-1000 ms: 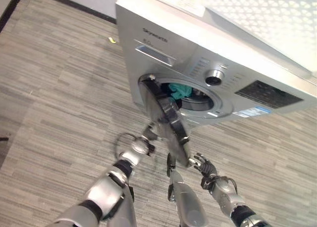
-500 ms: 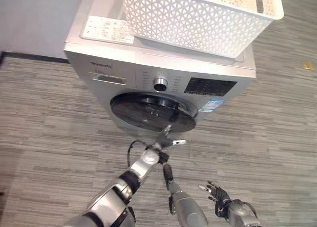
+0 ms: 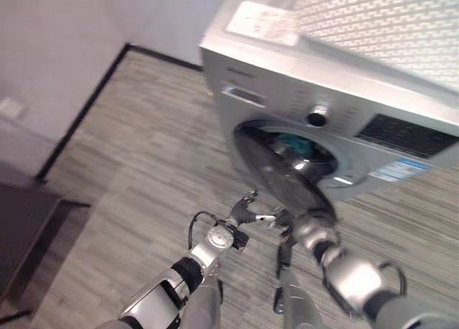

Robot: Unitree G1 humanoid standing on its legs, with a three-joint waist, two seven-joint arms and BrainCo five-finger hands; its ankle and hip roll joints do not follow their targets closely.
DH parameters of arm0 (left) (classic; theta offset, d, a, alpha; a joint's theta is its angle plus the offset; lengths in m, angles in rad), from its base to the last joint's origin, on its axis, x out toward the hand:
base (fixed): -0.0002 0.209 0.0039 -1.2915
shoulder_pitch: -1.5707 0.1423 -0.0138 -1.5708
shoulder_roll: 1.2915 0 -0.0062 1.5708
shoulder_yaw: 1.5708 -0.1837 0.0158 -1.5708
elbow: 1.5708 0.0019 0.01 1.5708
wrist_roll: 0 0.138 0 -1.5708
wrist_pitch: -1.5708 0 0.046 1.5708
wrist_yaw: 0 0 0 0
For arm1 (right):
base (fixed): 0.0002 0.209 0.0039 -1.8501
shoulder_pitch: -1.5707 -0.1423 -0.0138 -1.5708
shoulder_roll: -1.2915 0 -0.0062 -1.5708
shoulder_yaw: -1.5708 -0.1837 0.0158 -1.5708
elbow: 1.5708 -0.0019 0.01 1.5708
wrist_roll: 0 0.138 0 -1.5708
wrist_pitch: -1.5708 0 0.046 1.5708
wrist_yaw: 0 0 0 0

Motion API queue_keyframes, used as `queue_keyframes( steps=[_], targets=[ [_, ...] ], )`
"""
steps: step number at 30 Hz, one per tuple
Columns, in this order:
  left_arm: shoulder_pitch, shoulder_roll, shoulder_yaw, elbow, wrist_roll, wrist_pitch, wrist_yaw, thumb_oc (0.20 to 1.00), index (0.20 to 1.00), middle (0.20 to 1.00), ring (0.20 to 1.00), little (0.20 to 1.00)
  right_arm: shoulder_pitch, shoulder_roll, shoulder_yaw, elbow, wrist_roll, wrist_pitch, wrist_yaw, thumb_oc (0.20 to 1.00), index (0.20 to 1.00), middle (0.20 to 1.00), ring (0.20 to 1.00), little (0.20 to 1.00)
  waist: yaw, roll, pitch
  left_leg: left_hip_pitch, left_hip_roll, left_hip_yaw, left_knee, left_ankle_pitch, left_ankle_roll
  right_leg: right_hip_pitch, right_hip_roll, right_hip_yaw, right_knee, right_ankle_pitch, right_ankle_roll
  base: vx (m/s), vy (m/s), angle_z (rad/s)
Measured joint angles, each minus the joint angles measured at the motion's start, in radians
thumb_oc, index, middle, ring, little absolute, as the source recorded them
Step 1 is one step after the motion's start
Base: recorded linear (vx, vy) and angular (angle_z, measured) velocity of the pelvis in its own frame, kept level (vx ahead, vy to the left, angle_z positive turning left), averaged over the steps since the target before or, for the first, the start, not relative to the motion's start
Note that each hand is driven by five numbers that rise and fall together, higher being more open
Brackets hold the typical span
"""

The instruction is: Grab the laundry basket,head to the washer,open it,put in the laundry and shut it.

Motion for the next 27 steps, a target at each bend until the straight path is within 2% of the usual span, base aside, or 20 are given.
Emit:
queue_keyframes(
  steps=[2,3,4,7,8,9,12,14,17,20,21,23,24,25,26,27],
  targets=[
    [0.029,0.035,0.023,-0.01,-0.002,0.002,-0.017,1.0,1.0,1.0,1.0,1.0,-0.003,-0.041,-0.047,0.004,0.008,-0.003,-0.032,1.0,1.0,1.0,1.0,1.0,0.036,0.023,0.002,-0.001,-0.017,-0.015,0.0,0.003,-0.002,0.011,-0.01,-0.024,0.0,-0.009,0.009,0.04,0.002,0.43],
    [0.079,0.092,0.052,-0.038,-0.004,0.012,-0.04,1.0,1.0,1.0,1.0,1.0,-0.024,-0.108,-0.104,0.028,0.014,0.0,-0.039,1.0,1.0,1.0,1.0,1.0,0.074,0.035,0.0,-0.013,-0.035,-0.03,0.0,0.003,-0.001,0.01,-0.025,-0.041,-0.001,-0.011,0.013,0.06,-0.013,0.46],
    [0.113,0.142,0.061,-0.08,-0.004,0.012,-0.056,1.0,1.0,1.0,1.0,1.0,-0.035,-0.184,-0.139,0.045,0.028,0.006,-0.033,1.0,1.0,1.0,1.0,1.0,0.092,0.049,-0.001,-0.024,-0.045,-0.047,0.0,0.005,0.001,0.013,-0.034,-0.058,-0.001,-0.015,0.016,0.04,-0.011,0.54],
    [0.205,0.265,0.129,-0.156,-0.013,0.015,-0.088,1.0,1.0,1.0,1.0,1.0,-0.028,-0.325,-0.191,0.115,0.053,0.047,-0.017,1.0,1.0,1.0,1.0,1.0,0.134,0.068,0.0,-0.033,-0.067,-0.093,0.001,0.023,0.015,0.035,-0.056,-0.108,-0.001,-0.024,0.03,0.03,0.047,0.56],
    [0.236,0.308,0.145,-0.161,-0.013,0.02,-0.097,1.0,1.0,1.0,1.0,1.0,-0.024,-0.349,-0.264,0.139,0.078,0.06,-0.011,1.0,1.0,1.0,1.0,1.0,0.143,0.068,0.0,-0.033,-0.077,-0.097,0.001,0.023,0.014,0.04,-0.065,-0.113,-0.001,-0.029,0.034,0.06,0.083,0.45],
    [0.314,0.382,0.208,-0.233,-0.025,0.023,-0.117,1.0,1.0,1.0,1.0,1.0,-0.037,-0.418,-0.411,0.195,0.154,0.093,0.001,1.0,1.0,1.0,1.0,1.0,0.146,0.073,0.0,-0.041,-0.099,-0.106,0.0,0.02,0.015,0.041,-0.084,-0.124,-0.001,-0.039,0.045,0.01,0.046,0.33],
    [0.405,0.452,0.276,-0.215,-0.055,0.021,-0.123,1.0,1.0,1.0,1.0,1.0,-0.032,-0.482,-0.42,0.22,0.255,0.111,-0.024,1.0,1.0,1.0,1.0,1.0,0.146,0.073,0.002,-0.054,-0.131,-0.094,0.0,0.012,0.019,0.025,-0.118,-0.106,-0.001,-0.038,0.072,0.02,0.049,0.08],
    [0.434,0.455,0.303,-0.213,-0.081,0.022,-0.133,1.0,1.0,1.0,1.0,1.0,-0.049,-0.514,-0.461,0.229,0.313,0.126,-0.028,1.0,1.0,1.0,1.0,1.0,0.141,0.07,0.004,-0.069,-0.141,-0.09,0.0,0.013,0.024,0.008,-0.127,-0.097,-0.001,-0.032,0.078,0.03,0.061,-0.06],
    [0.488,0.452,0.362,-0.164,-0.124,0.018,-0.143,1.0,1.0,1.0,1.0,1.0,-0.085,-0.523,-0.467,0.24,0.402,0.139,-0.06,1.0,1.0,1.0,1.0,1.0,0.119,0.047,0.021,-0.073,-0.143,-0.058,0.0,0.01,0.029,-0.015,-0.132,-0.05,-0.001,-0.03,0.075,0.01,0.051,-0.26],
    [0.494,0.426,0.408,-0.094,-0.129,0.007,-0.144,1.0,1.0,1.0,1.0,1.0,-0.031,-0.516,-0.447,0.176,0.396,0.127,-0.093,1.0,1.0,1.0,1.0,1.0,0.084,0.021,0.039,-0.072,-0.137,-0.038,0.001,0.008,0.031,-0.025,-0.127,-0.024,0.0,-0.025,0.078,0.03,0.003,-0.2],
    [0.494,0.375,0.472,-0.025,-0.13,0.005,-0.136,1.0,1.0,1.0,1.0,1.0,0.077,-0.476,-0.431,0.055,0.38,0.074,-0.099,1.0,1.0,1.0,1.0,1.0,0.061,-0.001,0.044,-0.056,-0.131,-0.033,0.004,0.005,0.037,-0.015,-0.121,-0.018,-0.001,-0.023,0.079,0.05,-0.033,-0.24],
    [0.499,0.373,0.471,-0.02,-0.127,0.006,-0.137,1.0,1.0,1.0,1.0,1.0,0.13,-0.466,-0.428,0.016,0.337,0.039,-0.107,1.0,1.0,1.0,1.0,1.0,0.031,-0.027,0.062,-0.028,-0.12,-0.022,0.002,0.004,0.039,0.003,-0.11,-0.008,0.0,-0.017,0.071,0.07,-0.051,-0.21],
    [0.499,0.365,0.481,-0.009,-0.117,0.001,-0.134,1.0,1.0,1.0,1.0,1.0,0.194,-0.44,-0.42,-0.044,0.316,0.02,-0.115,1.0,1.0,1.0,1.0,1.0,0.017,-0.042,0.063,-0.012,-0.113,-0.016,0.002,0.002,0.042,0.019,-0.105,-0.008,-0.001,-0.017,0.07,0.05,-0.083,-0.22],
    [0.503,0.352,0.505,0.028,-0.109,-0.003,-0.133,1.0,1.0,1.0,1.0,1.0,0.338,-0.357,-0.461,-0.152,0.276,-0.057,-0.124,1.0,1.0,1.0,1.0,1.0,0.01,-0.08,0.056,0.051,-0.1,-0.009,0.0,-0.005,0.052,0.076,-0.092,-0.005,-0.001,-0.029,0.06,0.03,-0.061,-0.29],
    [0.505,0.353,0.504,0.053,-0.099,-0.008,-0.132,1.0,1.0,1.0,1.0,1.0,0.406,-0.298,-0.461,-0.137,0.256,-0.059,-0.119,1.0,1.0,1.0,1.0,1.0,-0.008,-0.109,0.036,0.087,-0.087,-0.005,0.0,-0.022,0.042,0.106,-0.08,0.004,-0.001,-0.044,0.056,0.05,-0.096,-0.23],
    [0.505,0.351,0.51,0.071,-0.078,-0.014,-0.132,1.0,1.0,1.0,1.0,1.0,0.458,-0.258,-0.463,-0.148,0.239,-0.076,-0.12,1.0,1.0,1.0,1.0,1.0,-0.012,-0.122,0.016,0.105,-0.079,-0.006,-0.002,-0.027,0.037,0.127,-0.073,0.001,-0.001,-0.057,0.049,0.02,-0.076,-0.15]
  ],
)
